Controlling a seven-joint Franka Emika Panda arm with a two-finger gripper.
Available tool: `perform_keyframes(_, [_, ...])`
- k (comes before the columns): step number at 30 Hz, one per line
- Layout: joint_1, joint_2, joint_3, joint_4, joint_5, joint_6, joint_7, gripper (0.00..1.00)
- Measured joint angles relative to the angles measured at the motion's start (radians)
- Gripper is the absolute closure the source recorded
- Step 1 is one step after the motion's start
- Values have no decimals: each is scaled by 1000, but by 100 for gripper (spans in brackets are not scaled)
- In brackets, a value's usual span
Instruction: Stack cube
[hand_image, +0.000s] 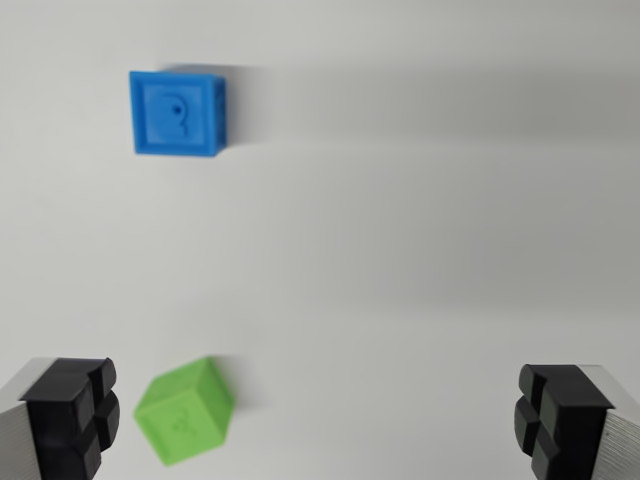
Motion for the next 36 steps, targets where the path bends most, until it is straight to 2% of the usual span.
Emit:
perform_keyframes(18, [1,3,0,0,0,3,0,0])
perform_keyframes(36, [20,63,11,-1,2,56,13,0])
